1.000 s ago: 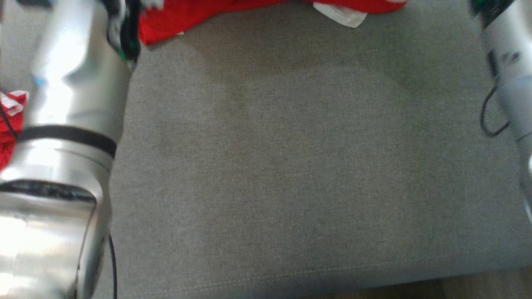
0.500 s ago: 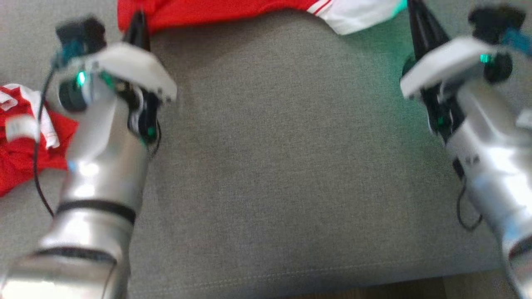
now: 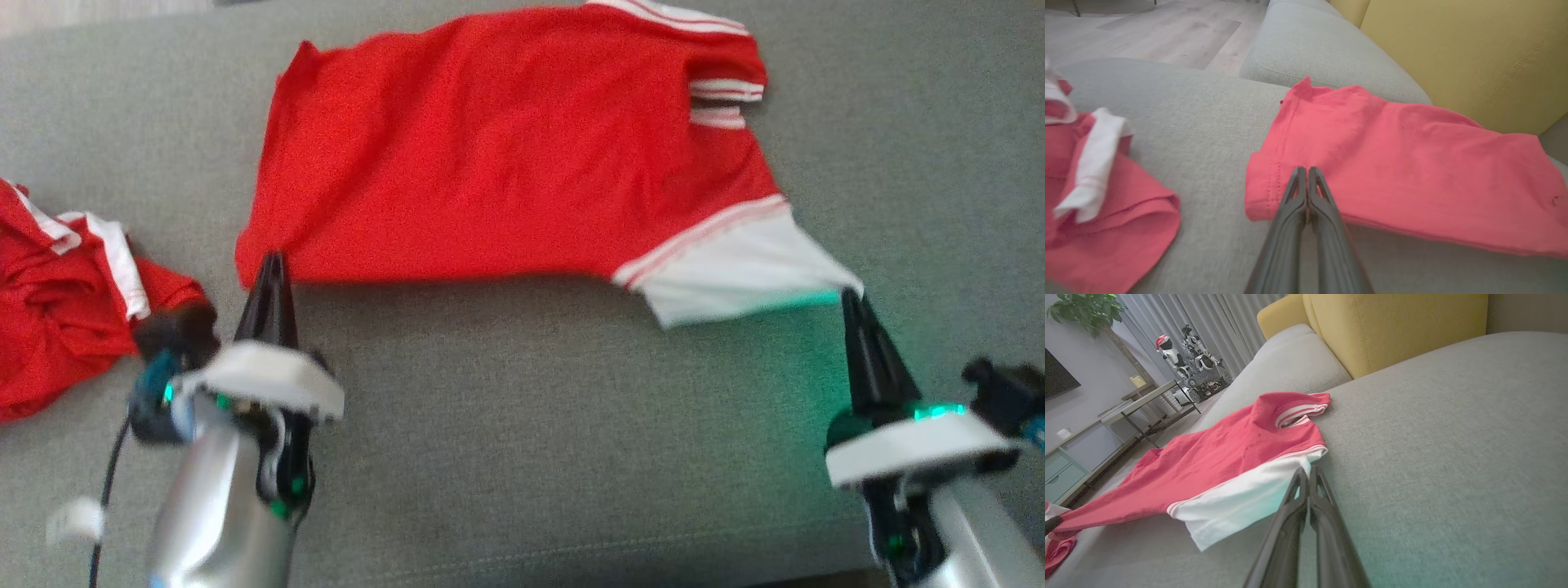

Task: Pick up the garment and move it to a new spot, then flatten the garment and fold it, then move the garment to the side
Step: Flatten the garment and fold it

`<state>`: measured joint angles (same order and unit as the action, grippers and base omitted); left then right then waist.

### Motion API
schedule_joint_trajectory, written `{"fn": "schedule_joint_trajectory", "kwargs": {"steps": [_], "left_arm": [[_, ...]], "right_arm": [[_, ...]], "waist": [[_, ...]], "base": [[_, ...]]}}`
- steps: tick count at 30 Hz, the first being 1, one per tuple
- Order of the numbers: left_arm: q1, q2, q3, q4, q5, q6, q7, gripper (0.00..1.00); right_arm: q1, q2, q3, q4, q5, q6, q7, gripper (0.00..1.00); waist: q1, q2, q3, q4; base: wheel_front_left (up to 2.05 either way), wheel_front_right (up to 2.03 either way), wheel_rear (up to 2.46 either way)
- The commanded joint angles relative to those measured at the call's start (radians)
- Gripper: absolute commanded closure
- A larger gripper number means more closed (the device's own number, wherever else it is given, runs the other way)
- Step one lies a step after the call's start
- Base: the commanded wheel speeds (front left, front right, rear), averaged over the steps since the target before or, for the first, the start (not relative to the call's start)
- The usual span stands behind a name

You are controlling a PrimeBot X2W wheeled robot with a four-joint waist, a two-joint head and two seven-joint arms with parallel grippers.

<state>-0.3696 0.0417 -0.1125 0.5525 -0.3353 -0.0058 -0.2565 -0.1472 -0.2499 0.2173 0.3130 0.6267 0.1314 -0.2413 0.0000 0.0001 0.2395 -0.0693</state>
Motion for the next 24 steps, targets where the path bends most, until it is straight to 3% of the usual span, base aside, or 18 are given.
{"fn": "schedule_joint_trajectory", "kwargs": {"steps": [1, 5, 12, 24], "left_arm": [[0.033, 0.030, 0.038, -0.072, 0.011, 0.014, -0.005, 1.00], [0.179, 0.038, 0.040, -0.227, 0.018, 0.050, 0.018, 1.00], [0.419, 0.048, 0.034, -0.494, 0.022, 0.115, 0.150, 1.00], [0.619, 0.095, 0.041, -0.721, 0.038, 0.175, 0.304, 1.00]], "right_arm": [[0.027, 0.008, -0.012, -0.078, -0.026, -0.001, 0.024, 1.00], [0.179, 0.060, -0.093, -0.241, -0.091, -0.001, 0.131, 1.00], [0.388, 0.136, -0.169, -0.443, -0.176, -0.001, 0.310, 1.00], [0.553, 0.190, -0.223, -0.617, -0.224, -0.001, 0.480, 1.00]], "waist": [[0.0000, -0.0001, -0.027, -0.004], [0.0000, -0.0001, -0.061, -0.003], [0.0000, -0.0001, -0.122, 0.000], [0.0000, -0.0001, -0.194, -0.011]], "base": [[0.00, 0.00, 0.00], [0.00, 0.00, 0.00], [0.00, 0.00, 0.00], [0.00, 0.00, 0.00]]}}
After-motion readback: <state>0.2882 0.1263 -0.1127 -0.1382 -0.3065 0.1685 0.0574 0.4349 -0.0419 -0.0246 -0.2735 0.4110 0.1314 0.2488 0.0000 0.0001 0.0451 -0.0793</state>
